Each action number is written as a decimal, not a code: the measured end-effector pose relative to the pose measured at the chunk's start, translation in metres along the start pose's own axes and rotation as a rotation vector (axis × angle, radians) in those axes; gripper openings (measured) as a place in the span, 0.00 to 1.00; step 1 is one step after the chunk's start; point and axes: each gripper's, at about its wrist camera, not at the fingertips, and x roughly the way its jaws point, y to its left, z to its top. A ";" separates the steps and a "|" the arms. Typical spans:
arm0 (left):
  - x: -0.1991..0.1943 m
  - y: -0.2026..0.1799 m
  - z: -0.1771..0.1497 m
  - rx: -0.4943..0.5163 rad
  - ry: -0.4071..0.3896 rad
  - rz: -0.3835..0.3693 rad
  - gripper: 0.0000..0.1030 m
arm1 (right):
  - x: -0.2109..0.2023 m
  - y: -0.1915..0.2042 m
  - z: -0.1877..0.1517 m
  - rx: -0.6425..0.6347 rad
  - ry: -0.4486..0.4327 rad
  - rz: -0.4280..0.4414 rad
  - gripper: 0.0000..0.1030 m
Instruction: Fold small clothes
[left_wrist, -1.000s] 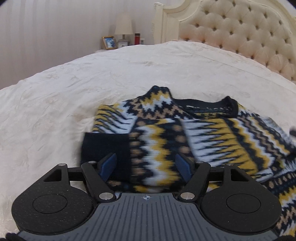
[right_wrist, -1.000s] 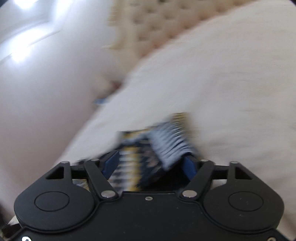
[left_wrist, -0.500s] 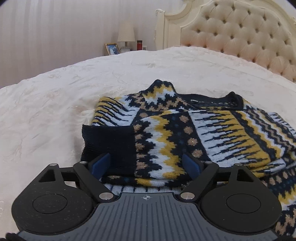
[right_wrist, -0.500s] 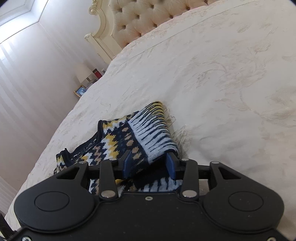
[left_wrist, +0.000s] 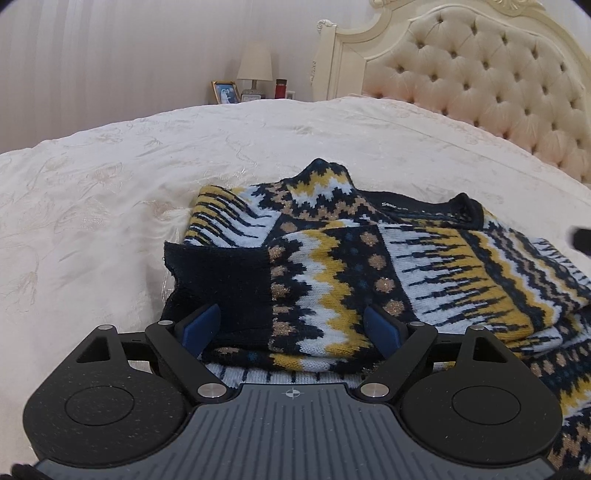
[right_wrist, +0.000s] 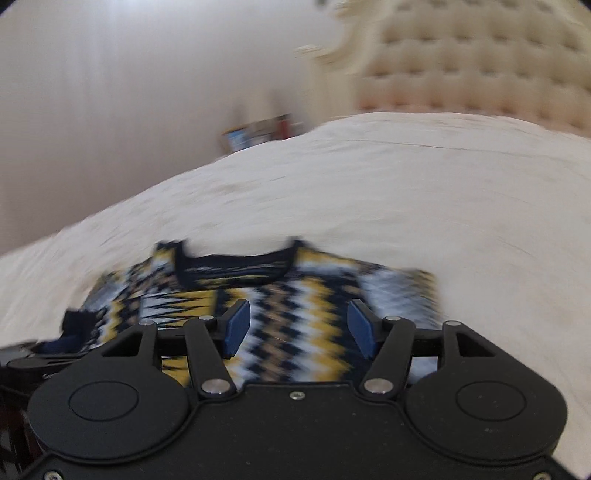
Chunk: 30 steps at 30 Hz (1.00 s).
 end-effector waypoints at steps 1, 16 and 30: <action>0.000 0.000 0.000 -0.002 -0.001 -0.001 0.82 | 0.011 0.004 0.007 -0.035 0.011 0.014 0.62; 0.000 0.004 -0.002 -0.022 -0.011 -0.014 0.82 | 0.153 0.062 0.049 -0.446 0.161 0.114 0.61; -0.001 0.004 -0.001 -0.028 -0.014 -0.018 0.82 | 0.169 0.085 0.038 -0.573 0.216 0.033 0.08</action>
